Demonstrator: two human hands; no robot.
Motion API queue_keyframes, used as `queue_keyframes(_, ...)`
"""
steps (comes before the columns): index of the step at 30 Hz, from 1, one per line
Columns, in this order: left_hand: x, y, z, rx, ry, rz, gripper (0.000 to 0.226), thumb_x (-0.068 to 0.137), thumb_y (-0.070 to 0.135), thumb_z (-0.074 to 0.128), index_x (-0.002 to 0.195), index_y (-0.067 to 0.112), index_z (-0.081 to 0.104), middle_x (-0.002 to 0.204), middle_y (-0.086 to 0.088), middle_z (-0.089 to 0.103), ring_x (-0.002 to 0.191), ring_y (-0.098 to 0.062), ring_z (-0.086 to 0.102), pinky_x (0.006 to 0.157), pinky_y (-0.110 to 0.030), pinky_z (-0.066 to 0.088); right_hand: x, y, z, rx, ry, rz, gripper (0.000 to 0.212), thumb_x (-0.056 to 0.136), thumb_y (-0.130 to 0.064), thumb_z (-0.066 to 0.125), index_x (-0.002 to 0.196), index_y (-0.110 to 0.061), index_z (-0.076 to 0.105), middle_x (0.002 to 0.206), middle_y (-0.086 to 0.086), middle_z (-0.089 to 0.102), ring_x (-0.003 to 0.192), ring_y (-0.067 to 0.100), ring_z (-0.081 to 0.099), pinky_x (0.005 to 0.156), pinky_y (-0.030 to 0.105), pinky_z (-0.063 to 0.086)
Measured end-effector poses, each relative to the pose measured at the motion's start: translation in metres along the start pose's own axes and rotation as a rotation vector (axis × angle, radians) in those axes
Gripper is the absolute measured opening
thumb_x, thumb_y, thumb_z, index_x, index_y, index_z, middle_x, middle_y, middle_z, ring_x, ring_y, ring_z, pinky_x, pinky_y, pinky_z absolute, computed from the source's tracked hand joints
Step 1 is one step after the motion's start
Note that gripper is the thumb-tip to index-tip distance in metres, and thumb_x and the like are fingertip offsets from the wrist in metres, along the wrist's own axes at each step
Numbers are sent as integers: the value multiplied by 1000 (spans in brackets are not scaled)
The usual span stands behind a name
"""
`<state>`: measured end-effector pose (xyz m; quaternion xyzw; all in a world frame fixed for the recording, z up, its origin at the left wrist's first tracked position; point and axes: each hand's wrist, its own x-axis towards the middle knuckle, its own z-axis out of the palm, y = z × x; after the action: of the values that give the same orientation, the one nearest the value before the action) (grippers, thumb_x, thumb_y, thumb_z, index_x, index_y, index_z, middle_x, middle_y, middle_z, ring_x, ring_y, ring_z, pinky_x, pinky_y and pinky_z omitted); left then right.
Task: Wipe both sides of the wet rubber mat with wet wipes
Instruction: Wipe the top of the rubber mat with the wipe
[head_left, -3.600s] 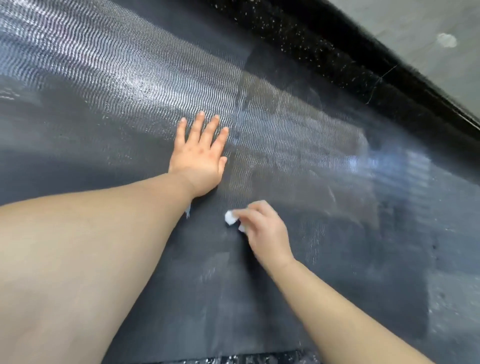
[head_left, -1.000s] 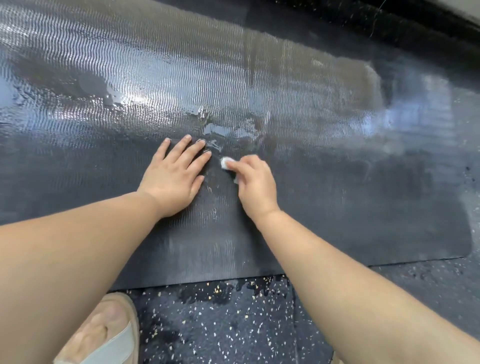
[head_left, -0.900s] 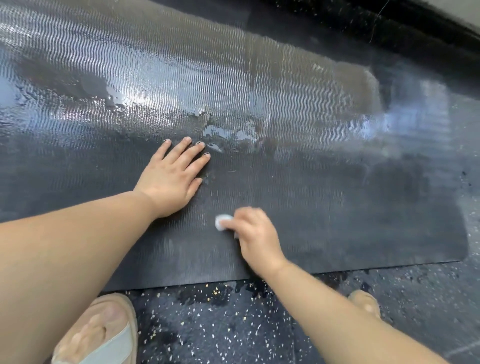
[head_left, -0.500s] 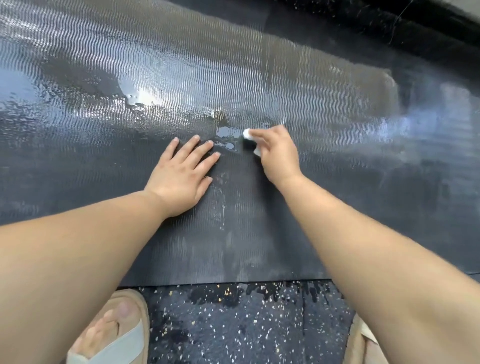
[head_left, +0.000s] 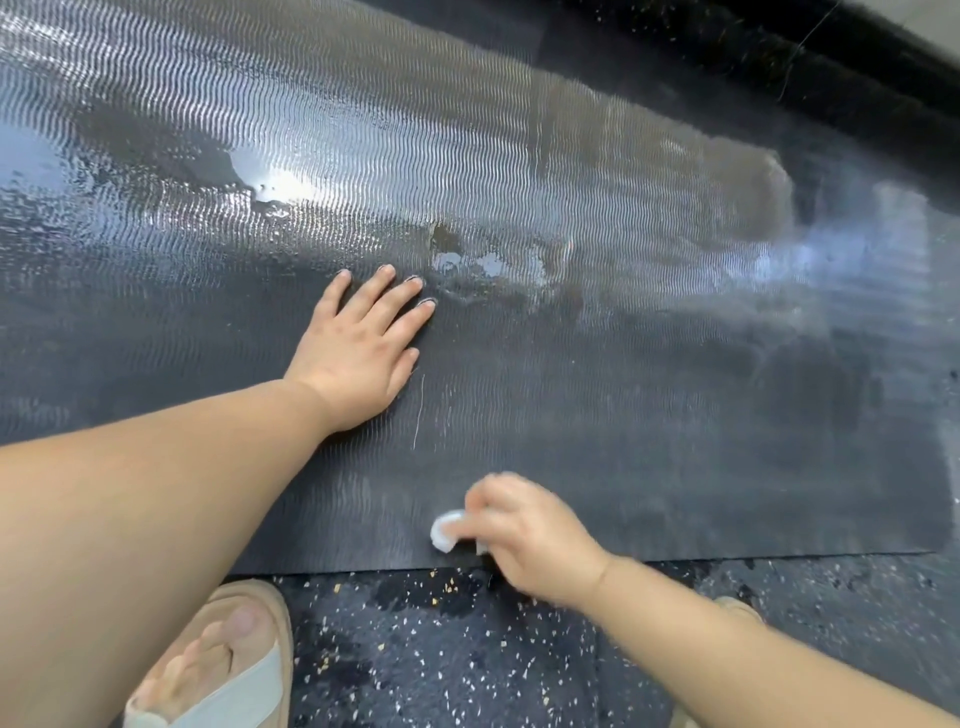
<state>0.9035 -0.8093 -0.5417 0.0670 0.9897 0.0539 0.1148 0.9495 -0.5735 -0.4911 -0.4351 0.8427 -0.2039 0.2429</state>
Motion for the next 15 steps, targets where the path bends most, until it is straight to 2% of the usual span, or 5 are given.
queue_keyframes(5, 0, -3, -1, -34, 19, -1, 58, 95, 40, 21, 150, 21, 21, 158, -1, 14, 146, -23, 4, 115, -44, -2, 112, 56, -55, 80, 441, 357, 38, 81, 9, 52, 105, -13, 71, 87, 6, 49, 84, 28, 58, 81, 36, 48)
queue_keyframes(7, 0, -6, -2, -72, 48, -36, 55, 96, 37, 28, 148, 18, 28, 156, -3, 21, 145, -25, 9, 116, -43, 0, 154, 80, -68, 103, 497, 488, 38, 86, 6, 49, 115, -13, 66, 99, 6, 48, 102, 28, 56, 95, 33, 43)
queue_keyframes(9, 0, -10, -1, -111, 89, -92, 53, 96, 34, 34, 146, 16, 32, 154, -4, 26, 144, -25, 15, 115, -45, 3, 173, 89, -65, 13, 492, 581, 40, 89, -1, 47, 122, -20, 62, 111, 7, 50, 110, 25, 49, 93, 23, 37)
queue_keyframes(11, 0, -13, 0, -146, 127, -119, 51, 96, 31, 39, 144, 15, 37, 152, -4, 31, 143, -26, 19, 114, -46, 5, 169, 72, -50, -62, 514, 571, 40, 87, -3, 49, 118, -23, 64, 110, 9, 54, 103, 29, 49, 86, 27, 36)
queue_keyframes(15, 0, -15, -3, -227, 205, -117, 49, 90, 26, 39, 135, 10, 51, 144, -9, 44, 138, -29, 33, 112, -47, 14, 101, 14, -3, -126, 436, 318, 32, 77, 1, 58, 97, -19, 73, 91, 11, 61, 77, 32, 55, 70, 38, 46)
